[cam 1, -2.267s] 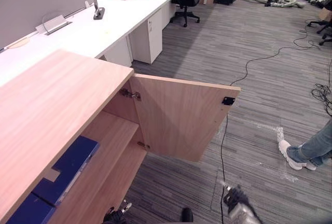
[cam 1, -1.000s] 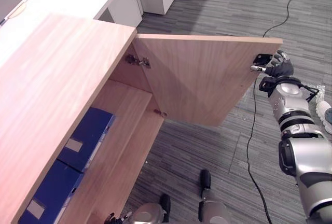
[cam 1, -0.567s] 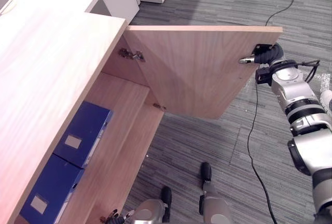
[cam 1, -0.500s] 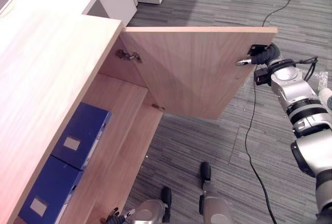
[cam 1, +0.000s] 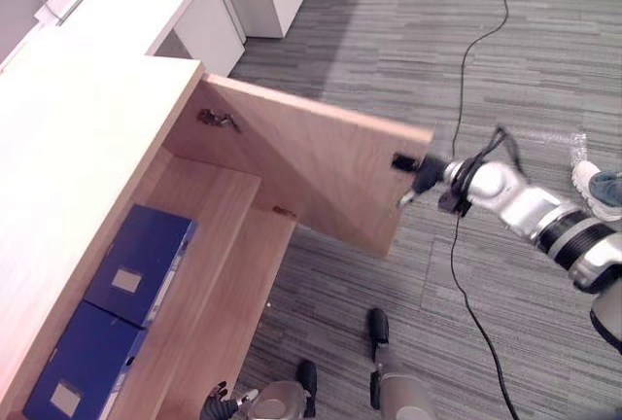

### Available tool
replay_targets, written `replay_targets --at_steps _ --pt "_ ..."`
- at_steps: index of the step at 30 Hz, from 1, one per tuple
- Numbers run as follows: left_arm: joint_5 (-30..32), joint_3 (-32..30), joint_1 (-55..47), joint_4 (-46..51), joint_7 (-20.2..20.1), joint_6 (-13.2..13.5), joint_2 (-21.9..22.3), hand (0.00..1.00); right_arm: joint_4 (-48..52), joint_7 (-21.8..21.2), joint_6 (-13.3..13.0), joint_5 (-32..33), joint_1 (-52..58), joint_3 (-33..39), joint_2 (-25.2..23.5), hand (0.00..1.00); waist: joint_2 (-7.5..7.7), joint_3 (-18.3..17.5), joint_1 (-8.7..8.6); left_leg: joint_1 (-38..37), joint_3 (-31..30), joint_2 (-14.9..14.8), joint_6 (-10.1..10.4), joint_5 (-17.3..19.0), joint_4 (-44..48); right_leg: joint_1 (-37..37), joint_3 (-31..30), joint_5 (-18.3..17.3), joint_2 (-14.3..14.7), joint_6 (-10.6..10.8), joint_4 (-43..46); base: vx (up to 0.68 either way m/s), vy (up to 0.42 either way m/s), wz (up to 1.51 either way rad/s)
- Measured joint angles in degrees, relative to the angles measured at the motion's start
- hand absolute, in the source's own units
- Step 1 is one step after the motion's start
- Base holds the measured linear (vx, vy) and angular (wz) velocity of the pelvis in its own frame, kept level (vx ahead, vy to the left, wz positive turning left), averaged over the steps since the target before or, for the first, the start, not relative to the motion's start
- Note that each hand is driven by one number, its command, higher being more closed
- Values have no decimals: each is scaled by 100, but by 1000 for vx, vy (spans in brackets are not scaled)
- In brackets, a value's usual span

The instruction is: Walk over to the cabinet, pick up the folder, carry it to the office cabinet, place the folder inside the office cabinet, then close the office cabinet door

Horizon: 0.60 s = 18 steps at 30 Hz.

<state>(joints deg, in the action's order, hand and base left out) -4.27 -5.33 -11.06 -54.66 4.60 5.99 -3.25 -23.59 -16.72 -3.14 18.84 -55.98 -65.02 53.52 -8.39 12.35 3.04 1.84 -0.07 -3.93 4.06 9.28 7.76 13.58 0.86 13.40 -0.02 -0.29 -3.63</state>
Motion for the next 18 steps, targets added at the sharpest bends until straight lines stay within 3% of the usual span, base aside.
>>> replay_targets --at_steps 5,9,12,14,18 --pt "11 0 199 18 -52 -15 -16 0 136 -903 163 -357 223 -1243 -561 0 83 -102 239 33 -163 -137 57 -18 148 -158 215 39 104 1 -126 48 -5 13" --pt "25 -20 303 22 -54 -54 -25 0 133 -914 200 -691 360 -1415 -1304 0 206 -101 413 51 -226 -122 87 -16 156 -160 234 37 92 1 -127 24 37 7" --pt "60 -101 311 88 -54 -69 -128 0 132 -929 226 -973 366 -1488 -1612 0 449 -191 545 99 -300 -83 91 -20 173 -157 291 56 46 25 -126 58 67 13" --pt "103 -213 291 73 -56 -125 -261 0 155 -1072 204 -1135 387 -1497 -1660 0 767 -300 580 107 -335 -53 90 -12 207 -173 314 66 15 13 -126 90 78 10" --pt "114 -337 316 19 -58 -168 -346 0 210 -1356 206 -1408 509 -1503 -1552 0 1011 -454 584 28 -352 27 -2 72 296 -308 314 93 -44 -23 -125 93 91 3"
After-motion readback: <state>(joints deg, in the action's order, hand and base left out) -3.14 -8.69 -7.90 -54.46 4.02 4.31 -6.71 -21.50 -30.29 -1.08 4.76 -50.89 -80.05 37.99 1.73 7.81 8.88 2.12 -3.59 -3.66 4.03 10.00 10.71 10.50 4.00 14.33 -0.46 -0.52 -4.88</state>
